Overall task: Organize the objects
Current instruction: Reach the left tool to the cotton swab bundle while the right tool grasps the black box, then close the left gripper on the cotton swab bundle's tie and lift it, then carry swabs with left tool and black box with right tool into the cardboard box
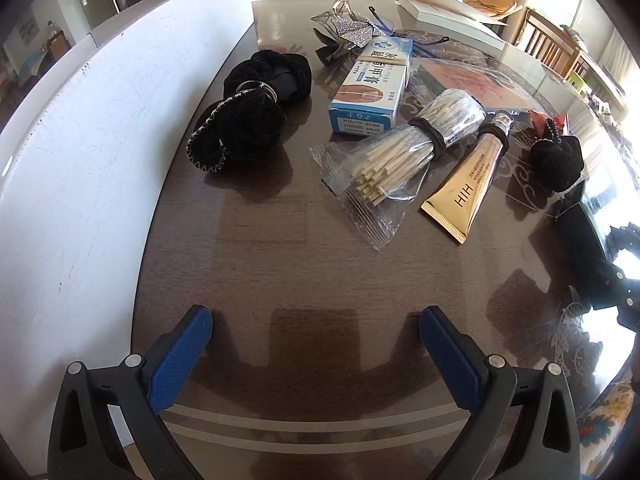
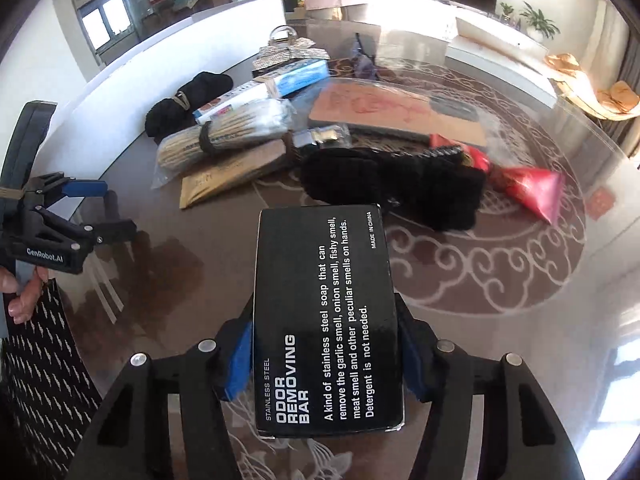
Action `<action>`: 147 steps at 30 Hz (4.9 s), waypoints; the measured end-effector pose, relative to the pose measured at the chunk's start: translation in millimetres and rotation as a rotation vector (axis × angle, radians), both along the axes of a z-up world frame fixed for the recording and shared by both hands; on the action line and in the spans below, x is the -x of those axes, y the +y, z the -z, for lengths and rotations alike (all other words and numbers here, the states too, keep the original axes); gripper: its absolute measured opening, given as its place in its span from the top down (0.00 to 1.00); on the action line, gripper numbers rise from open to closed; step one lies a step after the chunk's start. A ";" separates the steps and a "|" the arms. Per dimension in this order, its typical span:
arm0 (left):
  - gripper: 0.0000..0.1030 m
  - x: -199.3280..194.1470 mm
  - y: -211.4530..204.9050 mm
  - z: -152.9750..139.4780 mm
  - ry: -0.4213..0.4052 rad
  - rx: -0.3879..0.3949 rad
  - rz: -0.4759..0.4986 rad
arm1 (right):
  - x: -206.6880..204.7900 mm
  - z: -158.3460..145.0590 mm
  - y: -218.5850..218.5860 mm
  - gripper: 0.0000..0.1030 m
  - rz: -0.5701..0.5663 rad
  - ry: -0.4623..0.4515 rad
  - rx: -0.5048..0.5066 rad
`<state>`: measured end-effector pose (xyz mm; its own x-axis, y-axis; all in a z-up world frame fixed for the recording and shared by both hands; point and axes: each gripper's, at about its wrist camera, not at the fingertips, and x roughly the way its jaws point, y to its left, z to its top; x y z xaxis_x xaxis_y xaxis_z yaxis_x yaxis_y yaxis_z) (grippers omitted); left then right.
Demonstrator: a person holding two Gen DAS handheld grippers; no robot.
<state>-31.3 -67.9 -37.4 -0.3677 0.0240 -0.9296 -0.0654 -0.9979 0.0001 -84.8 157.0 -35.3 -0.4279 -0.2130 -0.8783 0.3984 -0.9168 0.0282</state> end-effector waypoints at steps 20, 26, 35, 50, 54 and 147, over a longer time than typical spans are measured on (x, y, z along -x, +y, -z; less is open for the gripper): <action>0.00 46.1 67.9 -9.1 0.090 -0.220 0.308 | -11.9 11.6 60.8 0.03 0.135 0.133 -0.004; 0.00 74.8 48.4 -14.2 0.119 -0.258 0.147 | -12.3 11.7 61.5 0.02 0.135 0.133 -0.002; 0.67 65.9 63.2 -10.8 0.117 -0.162 0.080 | -12.8 12.0 62.2 0.02 0.142 0.134 -0.002; 0.26 34.5 54.7 -2.5 0.092 -0.028 0.086 | -12.4 12.9 62.8 0.00 0.150 0.130 -0.002; 0.73 27.8 58.4 -8.0 0.122 -0.026 0.100 | -12.3 13.4 63.2 0.00 0.151 0.130 -0.002; 0.74 -84.8 -99.5 -135.6 0.451 -0.248 -0.296 | -14.8 -107.0 -95.7 0.43 -0.161 0.034 0.310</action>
<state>53.5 -167.4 98.2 -0.7493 0.0573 -0.6597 0.1675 -0.9474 -0.2726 -70.0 61.3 71.7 -0.3948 -0.5347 -0.7472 0.5428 -0.7919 0.2798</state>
